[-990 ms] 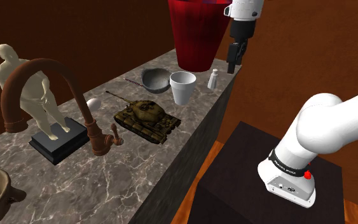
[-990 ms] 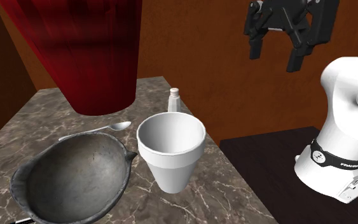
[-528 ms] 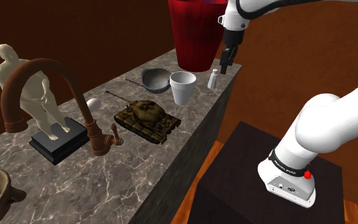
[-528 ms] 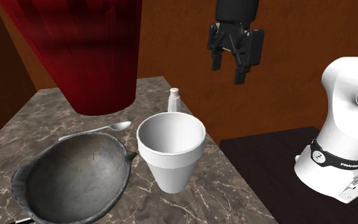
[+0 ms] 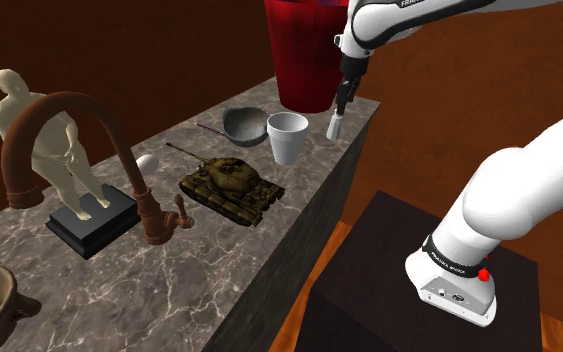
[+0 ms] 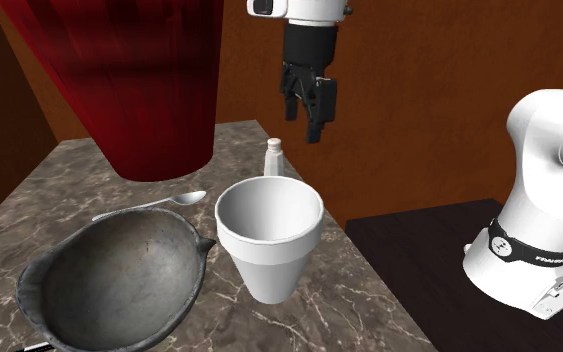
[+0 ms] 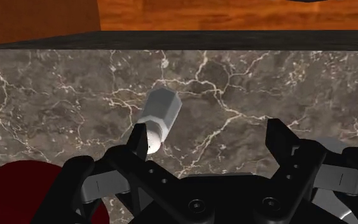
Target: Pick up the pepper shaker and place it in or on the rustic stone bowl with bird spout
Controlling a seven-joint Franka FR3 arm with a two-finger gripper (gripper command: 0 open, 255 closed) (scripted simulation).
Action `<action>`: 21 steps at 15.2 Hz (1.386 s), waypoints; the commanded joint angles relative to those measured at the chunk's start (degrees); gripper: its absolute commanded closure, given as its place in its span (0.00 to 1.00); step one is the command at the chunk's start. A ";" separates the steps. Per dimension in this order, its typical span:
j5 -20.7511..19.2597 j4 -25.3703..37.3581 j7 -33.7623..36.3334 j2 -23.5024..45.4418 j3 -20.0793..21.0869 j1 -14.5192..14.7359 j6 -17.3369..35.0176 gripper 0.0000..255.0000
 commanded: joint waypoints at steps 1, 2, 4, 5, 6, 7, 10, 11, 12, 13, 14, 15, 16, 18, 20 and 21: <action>-0.25 1.45 -1.75 3.65 -1.26 -0.33 3.38 0.00; -0.23 2.36 -2.67 5.43 -1.87 -0.50 4.80 0.00; -0.02 4.18 -4.37 8.66 -2.92 -0.79 7.20 0.00; 0.00 3.75 -4.40 9.03 -2.99 -0.83 7.99 0.00; 0.02 3.34 -4.43 9.40 -3.07 -0.86 8.79 0.00; 0.04 2.93 -4.46 9.79 -3.15 -0.89 9.58 0.00; 0.12 1.80 -4.57 11.03 -3.40 -0.96 11.96 0.00; 0.16 1.44 -4.61 11.47 -3.48 -0.98 12.75 0.00; 0.18 1.25 -4.64 11.73 -3.52 -1.00 13.21 0.00; 0.18 1.24 -4.64 11.73 -3.52 -1.00 13.21 0.00; 0.18 1.24 -4.64 11.73 -3.52 -1.00 13.21 0.00; 0.18 1.24 -4.64 11.73 -3.52 -1.00 13.21 0.00; 0.18 1.25 -4.64 11.73 -3.52 -1.00 13.21 0.00; 0.18 1.25 -4.64 11.73 -3.52 -1.00 13.21 0.00; 0.18 1.26 -4.64 11.74 -3.52 -1.00 13.20 1.00; 0.18 1.26 -4.64 11.74 -3.52 -1.00 13.20 1.00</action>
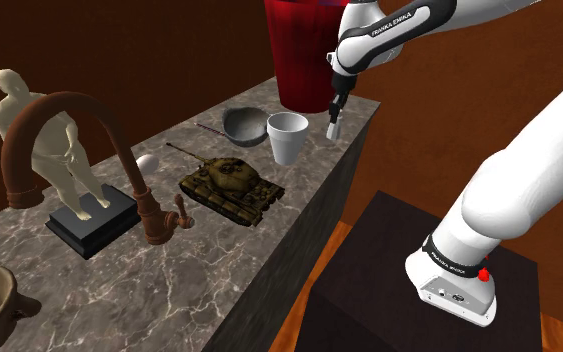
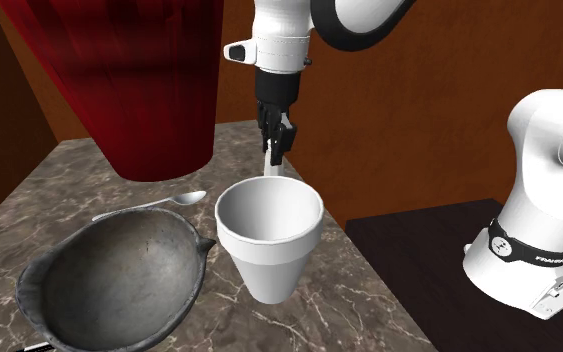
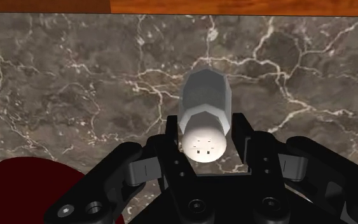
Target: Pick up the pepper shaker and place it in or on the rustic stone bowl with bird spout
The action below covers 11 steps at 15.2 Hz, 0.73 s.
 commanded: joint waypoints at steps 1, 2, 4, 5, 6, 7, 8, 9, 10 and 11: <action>0.00 -0.01 0.00 0.01 -0.01 0.00 0.00 1.00; 0.00 0.00 0.00 0.01 0.00 0.00 0.00 1.00; 0.00 0.02 0.00 0.02 0.00 0.00 -0.01 1.00; 0.00 0.02 -0.01 0.02 -0.01 0.00 -0.01 1.00; 0.00 0.03 -0.01 0.02 -0.01 0.00 -0.02 1.00; 0.00 0.03 -0.01 0.02 -0.01 0.00 -0.02 1.00; -0.01 -0.02 0.00 0.00 0.00 -0.01 0.01 1.00; -0.02 0.42 -0.02 -0.36 0.04 0.00 -0.79 1.00; -0.03 0.87 -0.04 -0.72 0.09 0.01 -1.59 1.00; -0.04 1.35 -0.07 -1.04 0.14 0.03 -2.39 1.00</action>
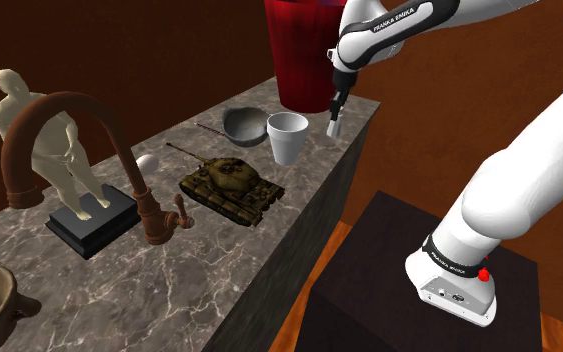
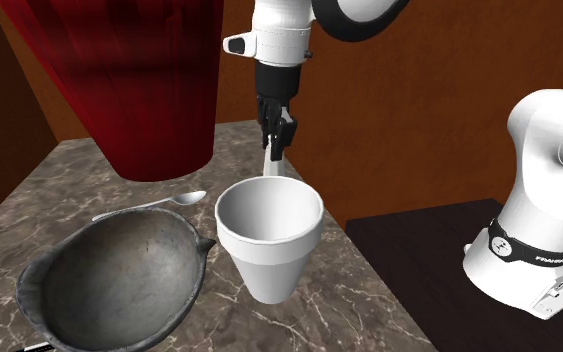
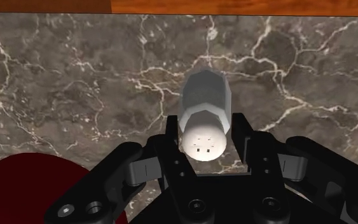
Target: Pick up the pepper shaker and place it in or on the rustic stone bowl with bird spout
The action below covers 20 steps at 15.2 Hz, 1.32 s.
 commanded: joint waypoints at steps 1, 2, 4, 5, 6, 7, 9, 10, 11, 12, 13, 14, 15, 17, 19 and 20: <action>-0.01 1.00 -0.05 -0.63 0.09 0.03 -1.63 1.00; -0.01 1.49 -0.08 -0.94 0.14 0.04 -2.43 1.00; 0.00 2.51 -0.15 -1.51 0.23 0.07 -4.01 1.00; 0.01 3.04 -0.18 -1.78 0.28 0.08 -4.80 1.00; 0.02 3.57 -0.22 -2.03 0.33 0.09 -5.59 1.00; 0.03 4.13 -0.26 -2.27 0.37 0.11 -6.38 1.00; 0.06 5.26 -0.34 -2.71 0.46 0.14 -7.95 1.00; 0.07 5.85 -0.38 -2.91 0.51 0.16 -8.73 1.00; 0.09 6.44 -0.42 -3.10 0.55 0.17 -9.51 1.00; 0.11 7.05 -0.47 -3.27 0.60 0.19 -10.29 1.00; 0.13 7.67 -0.51 -3.43 0.64 0.20 -11.06 1.00; 0.16 8.30 -0.56 -3.58 0.68 0.22 -11.84 1.00; 0.18 8.94 -0.61 -3.71 0.72 0.24 -12.61 1.00; 0.23 10.26 -0.71 -3.94 0.80 0.28 -14.16 1.00; 0.29 11.63 -0.82 -4.12 0.88 0.31 -15.70 1.00; 0.32 12.33 -0.88 -4.19 0.92 0.33 -16.47 1.00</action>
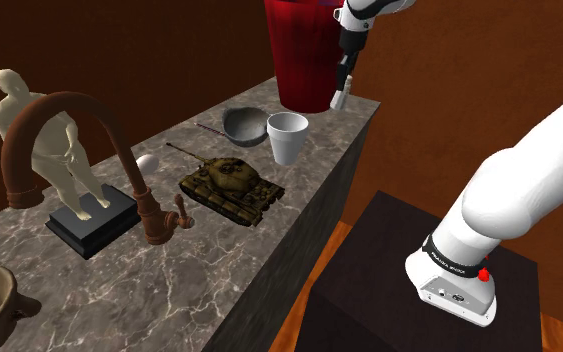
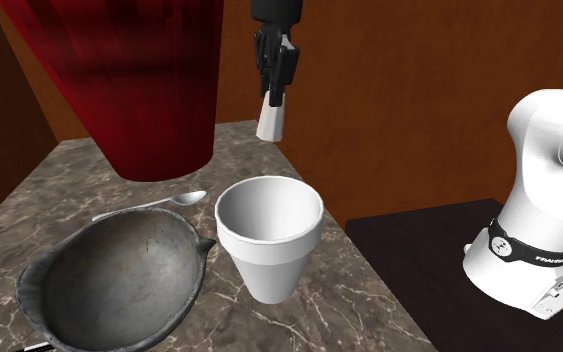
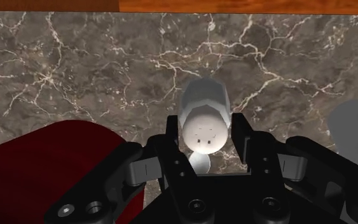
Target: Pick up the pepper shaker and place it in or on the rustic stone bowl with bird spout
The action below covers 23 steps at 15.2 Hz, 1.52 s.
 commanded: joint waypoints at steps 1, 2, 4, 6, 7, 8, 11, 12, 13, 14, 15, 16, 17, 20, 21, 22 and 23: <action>0.08 1.45 -0.06 -0.10 0.11 0.07 -1.58 1.00; 0.11 2.18 -0.12 -0.15 0.15 0.08 -2.34 1.00; 0.18 3.67 -0.24 -0.20 0.22 0.12 -3.88 1.00; 0.26 5.21 -0.37 -0.20 0.28 0.16 -5.41 1.00; 0.29 5.99 -0.44 -0.18 0.31 0.18 -6.18 1.00; 0.33 6.79 -0.50 -0.14 0.33 0.20 -6.94 1.00; 0.65 9.11 0.51 0.86 1.10 0.75 -8.40 1.00; 0.90 10.26 1.61 1.83 1.81 1.26 -8.72 1.00; 1.13 11.48 2.70 2.85 2.50 1.77 -9.05 1.00; 1.35 12.78 3.77 3.92 3.17 2.28 -9.40 1.00; 1.55 14.14 4.83 5.04 3.83 2.78 -9.78 1.00; 1.74 15.58 5.88 6.20 4.46 3.28 -10.18 1.00; 1.90 17.10 6.91 7.41 5.09 3.77 -10.61 1.00; 2.29 22.17 9.93 11.33 6.84 5.25 -12.08 1.00; 2.38 24.03 10.90 12.74 7.39 5.74 -12.64 1.00; 2.45 26.00 11.86 14.21 7.91 6.24 -13.25 1.00; 2.51 28.07 12.81 15.73 8.41 6.74 -13.90 1.00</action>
